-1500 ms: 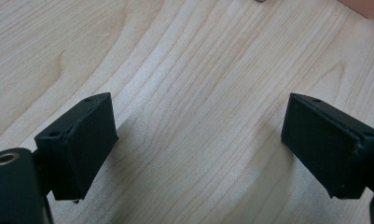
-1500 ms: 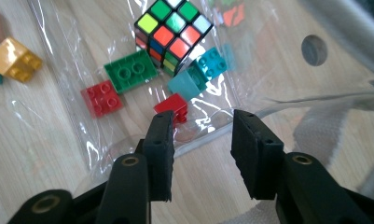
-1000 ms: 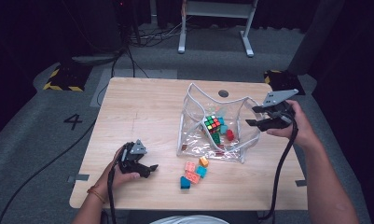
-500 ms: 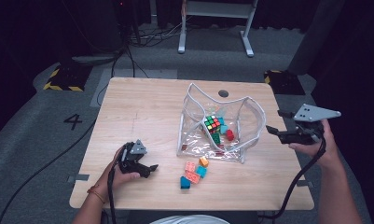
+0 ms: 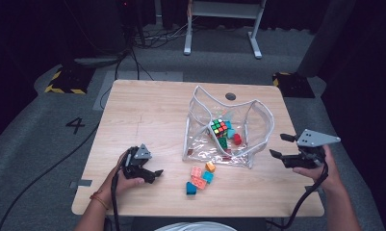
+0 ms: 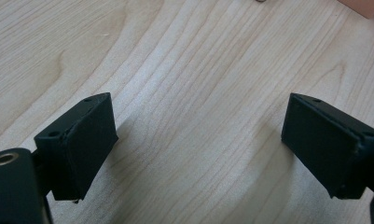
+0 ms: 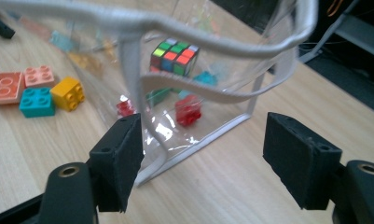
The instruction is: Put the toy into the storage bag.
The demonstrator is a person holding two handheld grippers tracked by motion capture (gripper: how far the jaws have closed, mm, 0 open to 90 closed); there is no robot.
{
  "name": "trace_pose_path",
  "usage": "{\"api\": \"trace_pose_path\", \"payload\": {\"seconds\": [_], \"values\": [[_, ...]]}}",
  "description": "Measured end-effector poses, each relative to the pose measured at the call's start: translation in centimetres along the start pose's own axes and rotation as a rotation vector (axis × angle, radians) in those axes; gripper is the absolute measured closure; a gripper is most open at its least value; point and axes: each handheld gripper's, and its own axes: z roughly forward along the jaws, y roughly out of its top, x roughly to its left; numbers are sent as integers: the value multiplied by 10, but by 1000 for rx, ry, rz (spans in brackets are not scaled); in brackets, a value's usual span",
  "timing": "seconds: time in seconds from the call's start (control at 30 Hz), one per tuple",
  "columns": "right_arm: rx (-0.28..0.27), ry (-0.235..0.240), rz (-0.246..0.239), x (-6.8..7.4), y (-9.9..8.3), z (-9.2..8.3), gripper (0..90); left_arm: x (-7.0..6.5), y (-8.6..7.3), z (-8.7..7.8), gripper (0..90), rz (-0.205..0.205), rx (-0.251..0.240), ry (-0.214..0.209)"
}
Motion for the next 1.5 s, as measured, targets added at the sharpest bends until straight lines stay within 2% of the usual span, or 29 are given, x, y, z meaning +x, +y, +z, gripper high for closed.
{"api": "trace_pose_path", "payload": {"seconds": [0.13, 0.27, 0.37, 0.43, 0.5, 0.63, 0.67, 0.8, 0.87, 0.9, 0.93, 1.0, 1.03, 1.13, 1.2, 1.23, 1.3, 1.4, 1.5], "values": [[22, 46, 8, 9, -13, 15, 297, 0, 0, 0, 102, 1, 1, 0], [72, 84, -16, 20, -24, 31, 300, 0, 0, 0, 102, 0, 1, 0], [77, 128, 5, 29, -30, 39, 317, 0, 0, 0, 102, 0, 0, 0], [94, 145, -3, 36, -35, 44, 326, 0, 0, 0, 102, 0, 0, 0], [95, 178, 20, 44, -42, 50, 339, 0, 0, 0, 102, 0, 0, 0], [122, 228, -3, 63, -51, 67, 365, 0, 0, 0, 102, 1, 1, 1], [127, 243, -31, 69, -51, 72, 375, 0, 0, 0, 102, 1, 1, 0], [122, 291, -61, 85, -47, 85, 408, 0, 0, 0, 102, 0, 1, 1], [120, 312, -47, 96, -42, 92, 413, 0, 0, 0, 102, 0, 1, 1], [113, 325, -58, 100, -39, 96, 414, 0, 0, 0, 102, 0, 1, 0], [121, 328, -48, 105, -36, 99, 414, 0, 0, 0, 102, 1, 1, 1], [111, 337, -64, 110, -31, 108, 416, 0, 0, 0, 102, 0, 2, 1], [111, 340, -45, 114, -28, 112, 417, 0, 0, 0, 102, 1, 1, 1], [90, 355, -86, 121, -23, 126, 420, 0, 0, 0, 102, 1, 1, 0], [103, 364, -98, 127, -21, 131, 427, 0, 0, 0, 102, 1, 1, 0], [120, 360, -84, 131, -20, 133, 428, 0, 0, 0, 102, 1, 1, 0], [122, 369, -93, 134, -18, 137, 436, 0, 0, 0, 102, 1, 2, 1], [132, 358, -91, 139, -14, 141, 448, 0, 0, 0, 102, 1, 2, 1], [109, 368, -113, 141, -11, 149, 471, 0, 0, 0, 102, 1, 2, 1]]}}
